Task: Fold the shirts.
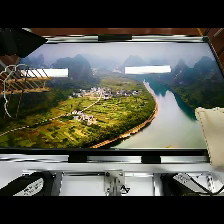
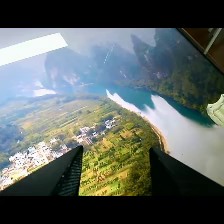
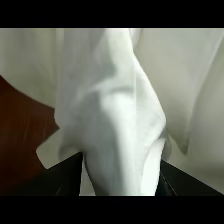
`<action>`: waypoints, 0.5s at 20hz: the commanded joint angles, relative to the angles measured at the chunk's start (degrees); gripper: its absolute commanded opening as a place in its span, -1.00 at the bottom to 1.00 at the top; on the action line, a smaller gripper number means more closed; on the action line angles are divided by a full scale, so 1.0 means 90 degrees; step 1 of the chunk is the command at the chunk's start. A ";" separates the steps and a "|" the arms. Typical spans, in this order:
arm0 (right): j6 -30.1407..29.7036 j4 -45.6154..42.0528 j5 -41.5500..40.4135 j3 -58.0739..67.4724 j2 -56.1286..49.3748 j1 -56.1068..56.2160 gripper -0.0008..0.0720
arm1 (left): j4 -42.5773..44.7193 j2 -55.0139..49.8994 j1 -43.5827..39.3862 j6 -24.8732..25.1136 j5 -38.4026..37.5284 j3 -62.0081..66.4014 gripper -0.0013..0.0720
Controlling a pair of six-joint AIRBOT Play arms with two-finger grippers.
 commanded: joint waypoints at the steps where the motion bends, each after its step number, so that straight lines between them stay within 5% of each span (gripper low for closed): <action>1: -0.0556 0.0911 0.1654 -0.0002 0.0415 -0.0032 0.45 | 0.0284 -0.0090 0.0005 -0.0022 -0.0262 0.0002 0.40; 7: -0.0644 0.3053 0.4056 -0.0002 0.0916 -0.0029 0.45 | 0.0398 -0.0233 0.0002 -0.0306 -0.0986 0.0002 0.40; 10: -0.0578 0.4503 0.4303 -0.0313 0.1049 0.0117 0.44 | 0.0571 -0.0272 0.0002 -0.0311 -0.1069 0.0000 0.39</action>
